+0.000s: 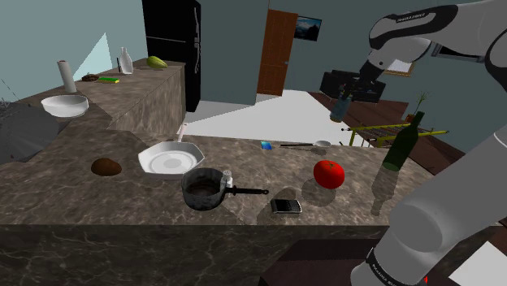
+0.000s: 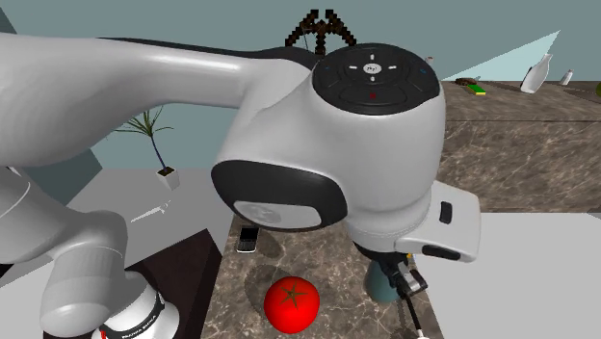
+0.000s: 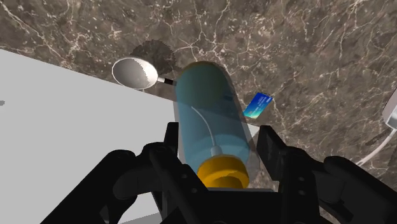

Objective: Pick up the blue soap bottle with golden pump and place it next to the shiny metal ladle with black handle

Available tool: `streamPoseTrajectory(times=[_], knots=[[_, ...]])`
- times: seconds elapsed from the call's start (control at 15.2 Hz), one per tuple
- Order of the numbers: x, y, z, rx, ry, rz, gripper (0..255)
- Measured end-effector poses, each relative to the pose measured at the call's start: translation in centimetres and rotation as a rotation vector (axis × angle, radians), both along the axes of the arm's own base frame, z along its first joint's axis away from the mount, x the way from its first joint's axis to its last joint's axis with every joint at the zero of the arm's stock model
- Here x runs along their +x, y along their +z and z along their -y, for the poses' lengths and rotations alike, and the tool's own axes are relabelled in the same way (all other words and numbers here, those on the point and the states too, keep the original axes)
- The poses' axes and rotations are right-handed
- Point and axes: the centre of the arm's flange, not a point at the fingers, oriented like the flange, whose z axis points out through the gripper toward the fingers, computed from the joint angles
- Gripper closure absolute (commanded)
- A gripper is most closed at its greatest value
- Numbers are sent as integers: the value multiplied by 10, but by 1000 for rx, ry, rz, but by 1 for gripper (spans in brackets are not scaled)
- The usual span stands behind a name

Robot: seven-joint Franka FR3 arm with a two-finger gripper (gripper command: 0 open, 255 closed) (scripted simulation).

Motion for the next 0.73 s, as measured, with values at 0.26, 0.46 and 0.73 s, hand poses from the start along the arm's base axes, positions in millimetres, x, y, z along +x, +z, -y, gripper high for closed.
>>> streamPoseTrajectory(times=[0.26,0.46,0.73], knots=[[-2,-21,1,0,1,0,255],[-1,-36,2,0,1,0,255],[-1,-56,1,0,1,0,255]])
